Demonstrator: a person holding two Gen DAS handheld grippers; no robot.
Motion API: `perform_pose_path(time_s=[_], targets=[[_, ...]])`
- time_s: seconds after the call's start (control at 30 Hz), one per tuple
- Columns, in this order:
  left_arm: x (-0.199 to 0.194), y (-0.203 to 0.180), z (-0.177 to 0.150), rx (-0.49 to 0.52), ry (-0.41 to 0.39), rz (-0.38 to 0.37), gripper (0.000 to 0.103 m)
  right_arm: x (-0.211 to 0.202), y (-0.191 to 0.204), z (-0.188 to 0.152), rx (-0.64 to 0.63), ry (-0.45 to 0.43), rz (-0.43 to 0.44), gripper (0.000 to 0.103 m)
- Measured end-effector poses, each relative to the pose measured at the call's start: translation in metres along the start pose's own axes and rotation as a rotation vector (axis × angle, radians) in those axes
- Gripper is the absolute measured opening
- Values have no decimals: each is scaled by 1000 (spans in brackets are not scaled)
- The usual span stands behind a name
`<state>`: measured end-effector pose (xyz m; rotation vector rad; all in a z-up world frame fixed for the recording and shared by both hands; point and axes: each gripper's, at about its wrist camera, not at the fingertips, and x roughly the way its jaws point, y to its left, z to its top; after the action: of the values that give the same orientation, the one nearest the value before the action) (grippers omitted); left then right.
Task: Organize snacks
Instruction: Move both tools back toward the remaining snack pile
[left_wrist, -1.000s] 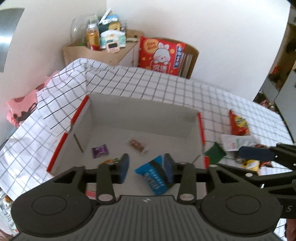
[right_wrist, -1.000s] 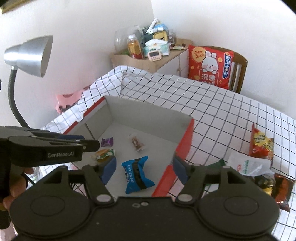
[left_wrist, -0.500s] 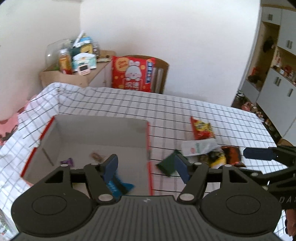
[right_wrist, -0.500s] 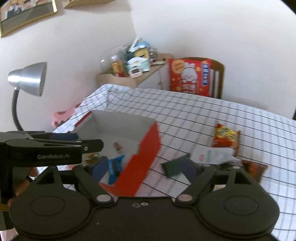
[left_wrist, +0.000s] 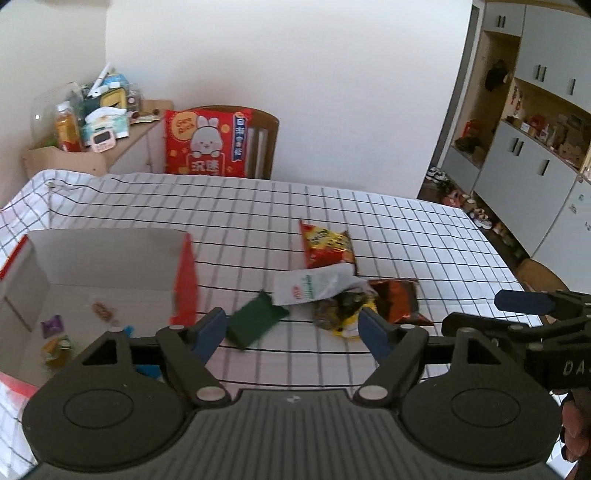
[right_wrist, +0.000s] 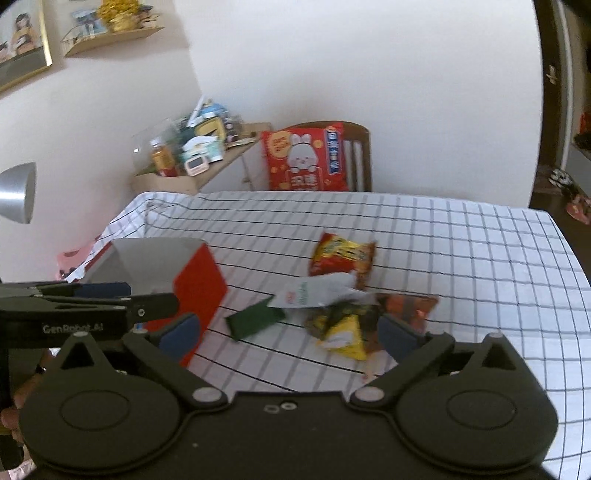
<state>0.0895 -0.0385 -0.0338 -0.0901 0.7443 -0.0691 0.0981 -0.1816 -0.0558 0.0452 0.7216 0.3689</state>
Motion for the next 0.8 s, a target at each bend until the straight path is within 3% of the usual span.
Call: perform_pose_path(time_s=[0.37,0.8], targets=[[54,-46,-7,33,72,19,79,21,-70,-2,100,61,-97,103],[118,-78,-4,75,207,-10,79,71,-115,1,186,175,-104,102]])
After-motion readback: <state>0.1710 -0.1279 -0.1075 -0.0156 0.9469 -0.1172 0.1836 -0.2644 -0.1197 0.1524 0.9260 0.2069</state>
